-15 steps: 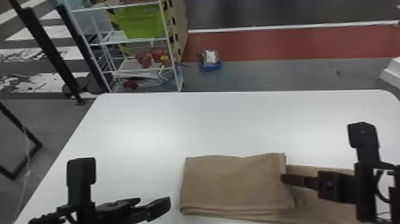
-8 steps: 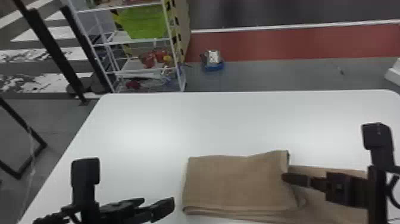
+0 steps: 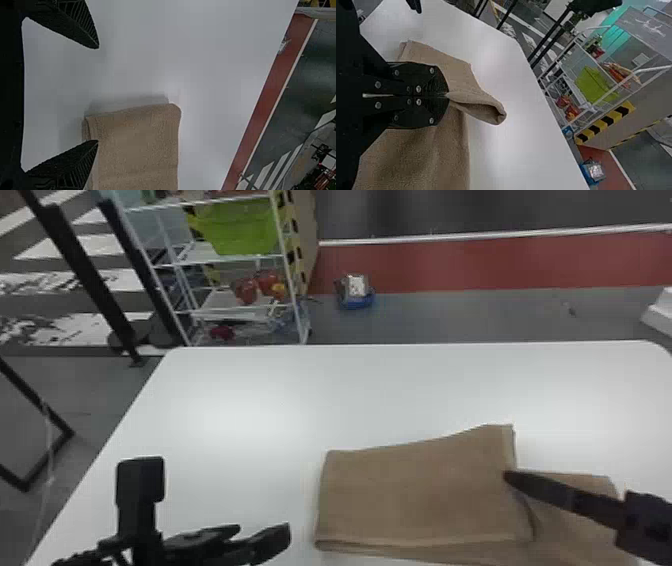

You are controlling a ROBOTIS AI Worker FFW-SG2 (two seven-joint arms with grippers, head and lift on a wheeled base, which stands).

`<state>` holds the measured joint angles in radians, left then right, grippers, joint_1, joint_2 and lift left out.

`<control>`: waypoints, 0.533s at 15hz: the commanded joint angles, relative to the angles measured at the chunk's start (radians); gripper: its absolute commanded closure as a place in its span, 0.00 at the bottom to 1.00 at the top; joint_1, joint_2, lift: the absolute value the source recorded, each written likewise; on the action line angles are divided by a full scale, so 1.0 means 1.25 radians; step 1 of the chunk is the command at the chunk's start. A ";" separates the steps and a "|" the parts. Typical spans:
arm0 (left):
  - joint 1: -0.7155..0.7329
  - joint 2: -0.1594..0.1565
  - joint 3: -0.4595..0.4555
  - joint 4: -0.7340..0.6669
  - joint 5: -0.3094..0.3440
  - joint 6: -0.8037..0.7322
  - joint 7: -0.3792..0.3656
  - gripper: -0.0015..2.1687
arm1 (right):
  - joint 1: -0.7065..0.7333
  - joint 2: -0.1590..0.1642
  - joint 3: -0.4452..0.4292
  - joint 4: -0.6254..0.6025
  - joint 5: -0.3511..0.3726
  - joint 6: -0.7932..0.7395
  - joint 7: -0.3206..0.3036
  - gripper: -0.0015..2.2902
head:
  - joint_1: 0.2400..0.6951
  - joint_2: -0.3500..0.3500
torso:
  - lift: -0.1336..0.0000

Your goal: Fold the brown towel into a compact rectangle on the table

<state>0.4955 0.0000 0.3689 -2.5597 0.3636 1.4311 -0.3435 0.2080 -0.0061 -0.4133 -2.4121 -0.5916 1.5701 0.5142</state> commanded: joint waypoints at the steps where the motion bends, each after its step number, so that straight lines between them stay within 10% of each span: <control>1: 0.001 -0.002 -0.008 -0.003 -0.001 0.003 0.000 0.02 | 0.025 0.006 -0.078 0.014 -0.020 0.002 0.022 0.57 | 1.00 0.69 | 0.08; 8: 0.028 -0.002 -0.036 -0.031 -0.005 0.006 0.010 0.02 | 0.026 0.006 -0.106 0.078 0.007 0.002 0.060 0.57 | 1.00 0.52 | 0.08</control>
<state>0.5234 0.0000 0.3243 -2.5920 0.3575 1.4382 -0.3320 0.2386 -0.0061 -0.5289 -2.2966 -0.5675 1.5701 0.5883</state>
